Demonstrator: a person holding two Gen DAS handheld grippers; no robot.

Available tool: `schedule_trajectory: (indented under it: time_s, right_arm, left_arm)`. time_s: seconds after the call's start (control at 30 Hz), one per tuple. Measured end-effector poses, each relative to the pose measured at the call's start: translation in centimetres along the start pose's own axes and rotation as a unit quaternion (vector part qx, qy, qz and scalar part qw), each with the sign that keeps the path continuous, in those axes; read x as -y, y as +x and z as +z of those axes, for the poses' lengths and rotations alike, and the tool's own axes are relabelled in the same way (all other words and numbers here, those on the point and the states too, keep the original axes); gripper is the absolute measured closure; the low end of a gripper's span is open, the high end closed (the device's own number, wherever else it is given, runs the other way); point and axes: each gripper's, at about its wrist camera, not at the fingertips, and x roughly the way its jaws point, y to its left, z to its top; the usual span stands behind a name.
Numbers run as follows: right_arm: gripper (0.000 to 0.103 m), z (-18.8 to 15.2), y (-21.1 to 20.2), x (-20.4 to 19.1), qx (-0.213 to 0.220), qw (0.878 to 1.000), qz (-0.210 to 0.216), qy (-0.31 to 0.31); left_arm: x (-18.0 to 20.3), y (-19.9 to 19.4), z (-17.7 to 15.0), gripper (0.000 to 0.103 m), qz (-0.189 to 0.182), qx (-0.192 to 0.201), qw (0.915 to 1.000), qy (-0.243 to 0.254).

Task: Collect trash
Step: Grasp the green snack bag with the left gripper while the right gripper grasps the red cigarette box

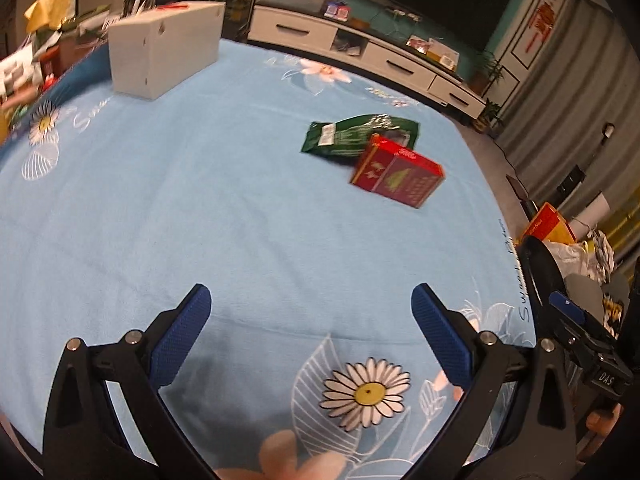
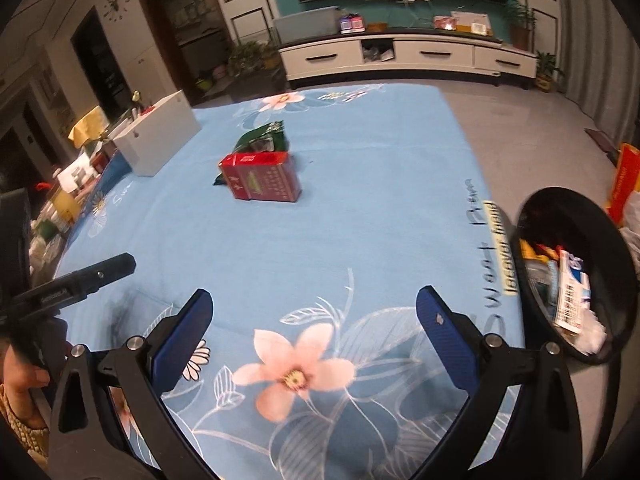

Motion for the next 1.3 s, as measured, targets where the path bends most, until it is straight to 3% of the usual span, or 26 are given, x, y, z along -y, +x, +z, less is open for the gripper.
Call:
schedule_trajectory:
  time_s: [0.23,0.43,0.8,0.87,0.93,0.97,1.0,1.1,1.13,1.3]
  right_arm:
    - [0.003,1.3,3.7,-1.4,-0.009,0.999,0.020,-0.050]
    - [0.003,4.5,7.1,-2.0,0.000,0.994,0.040,-0.098]
    - [0.005,9.8,13.7,-2.9,0.007,0.975,0.099,-0.197]
    - [0.016,10.1,14.6,-3.0,-0.004,0.972,0.114,-0.208]
    - [0.041,10.0,15.0,-2.9,-0.014,0.970,0.125,-0.210]
    - [0.045,9.9,15.1,-2.9,-0.018,0.968,0.135,-0.210]
    - [0.056,9.7,15.0,-2.9,-0.020,0.968,0.138,-0.209]
    - [0.071,9.1,14.0,-2.5,-0.017,0.968,0.157,-0.196]
    - [0.081,8.8,13.5,-2.6,-0.014,0.968,0.159,-0.194]
    - [0.081,7.0,9.5,-1.2,0.000,0.974,0.176,-0.142]
  left_arm:
    - [-0.6,2.4,0.3,0.003,-0.004,-0.017,0.9998,-0.005]
    - [-0.9,4.5,1.4,0.003,0.002,-0.023,0.9997,-0.009]
    - [-1.9,7.2,4.8,0.003,0.013,-0.014,0.9996,-0.022]
    - [-2.2,7.6,5.1,0.003,0.018,-0.014,0.9994,-0.024]
    - [-2.5,7.9,5.4,0.003,0.020,-0.015,0.9993,-0.027]
    - [-2.6,7.9,5.4,0.003,0.021,-0.015,0.9993,-0.028]
    - [-2.7,8.0,5.5,0.003,0.020,-0.015,0.9993,-0.029]
    - [-3.0,8.0,5.9,0.003,0.015,-0.012,0.9994,-0.030]
    - [-2.8,7.9,5.9,0.003,0.012,-0.011,0.9995,-0.028]
    - [-1.7,7.7,7.2,0.003,-0.002,0.006,1.0000,-0.001]
